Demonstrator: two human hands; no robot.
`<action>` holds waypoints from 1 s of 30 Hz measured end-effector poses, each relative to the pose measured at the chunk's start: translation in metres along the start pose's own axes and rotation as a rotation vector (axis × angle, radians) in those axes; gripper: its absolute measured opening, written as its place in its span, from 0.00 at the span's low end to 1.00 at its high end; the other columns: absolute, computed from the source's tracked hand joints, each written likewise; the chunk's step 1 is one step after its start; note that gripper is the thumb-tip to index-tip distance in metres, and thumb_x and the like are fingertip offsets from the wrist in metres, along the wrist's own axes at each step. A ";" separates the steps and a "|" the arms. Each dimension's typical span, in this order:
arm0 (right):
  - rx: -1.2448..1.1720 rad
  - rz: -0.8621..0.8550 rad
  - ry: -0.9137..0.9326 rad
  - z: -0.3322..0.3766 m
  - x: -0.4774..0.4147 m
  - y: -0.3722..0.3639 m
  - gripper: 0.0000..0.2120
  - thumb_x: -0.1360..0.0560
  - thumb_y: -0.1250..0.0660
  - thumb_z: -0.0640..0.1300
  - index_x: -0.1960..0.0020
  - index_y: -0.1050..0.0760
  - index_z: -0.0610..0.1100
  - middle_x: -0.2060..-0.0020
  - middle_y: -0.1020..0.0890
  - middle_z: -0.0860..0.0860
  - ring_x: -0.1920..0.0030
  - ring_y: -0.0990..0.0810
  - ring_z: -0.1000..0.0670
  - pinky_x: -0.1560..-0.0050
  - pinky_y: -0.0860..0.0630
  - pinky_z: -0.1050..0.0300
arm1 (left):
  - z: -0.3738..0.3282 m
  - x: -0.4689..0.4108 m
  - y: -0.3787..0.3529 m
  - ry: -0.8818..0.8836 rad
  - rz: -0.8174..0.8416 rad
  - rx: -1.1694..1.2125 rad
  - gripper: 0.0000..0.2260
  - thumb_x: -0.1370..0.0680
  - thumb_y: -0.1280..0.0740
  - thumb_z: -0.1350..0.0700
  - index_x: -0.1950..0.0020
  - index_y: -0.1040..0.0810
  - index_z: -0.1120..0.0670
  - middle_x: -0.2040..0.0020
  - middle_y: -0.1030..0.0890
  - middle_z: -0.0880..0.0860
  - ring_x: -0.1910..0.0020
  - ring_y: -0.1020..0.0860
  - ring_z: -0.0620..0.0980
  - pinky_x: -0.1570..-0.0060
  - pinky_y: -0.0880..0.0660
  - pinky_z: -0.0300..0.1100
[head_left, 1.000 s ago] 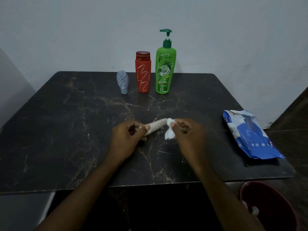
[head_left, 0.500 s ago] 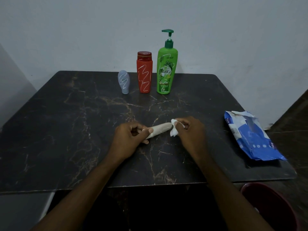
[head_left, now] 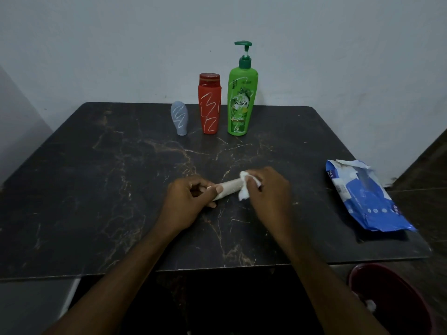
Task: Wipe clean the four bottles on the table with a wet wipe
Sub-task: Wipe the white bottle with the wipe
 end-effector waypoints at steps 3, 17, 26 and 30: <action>-0.113 0.026 -0.166 -0.034 -0.005 0.004 0.08 0.21 0.33 0.42 0.47 0.16 0.48 0.59 0.16 0.57 0.56 0.18 0.59 0.48 0.24 0.67 | 0.000 0.001 -0.001 -0.005 0.005 -0.002 0.07 0.23 0.24 0.54 0.50 0.14 0.57 0.59 0.14 0.54 0.64 0.13 0.52 0.58 0.16 0.47; -0.123 -0.037 -0.049 -0.011 0.013 0.000 0.06 0.22 0.31 0.44 0.47 0.18 0.50 0.53 0.18 0.58 0.53 0.21 0.61 0.51 0.25 0.69 | -0.007 0.004 0.002 -0.035 -0.042 -0.051 0.12 0.26 0.22 0.58 0.44 0.17 0.54 0.48 0.15 0.50 0.63 0.13 0.49 0.59 0.16 0.46; -0.264 -0.080 -0.108 -0.023 0.024 0.009 0.09 0.21 0.31 0.44 0.48 0.20 0.58 0.53 0.18 0.58 0.52 0.19 0.62 0.51 0.22 0.65 | -0.031 0.009 -0.003 -0.341 -0.009 -0.268 0.10 0.28 0.22 0.63 0.52 0.17 0.51 0.43 0.20 0.46 0.43 0.21 0.43 0.47 0.22 0.39; -0.220 -0.087 -0.082 -0.022 0.026 0.008 0.07 0.21 0.31 0.45 0.48 0.19 0.57 0.53 0.18 0.60 0.51 0.19 0.62 0.49 0.21 0.61 | -0.035 0.013 -0.008 -0.387 0.023 -0.299 0.07 0.27 0.22 0.61 0.53 0.17 0.52 0.45 0.20 0.44 0.44 0.21 0.42 0.48 0.22 0.40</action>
Point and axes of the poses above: each hand's wrist, its own x-axis away from the middle knuckle, its own y-axis out of the back of the hand, z = x × y, the point moved 9 cm from there along -x, towards the middle knuckle
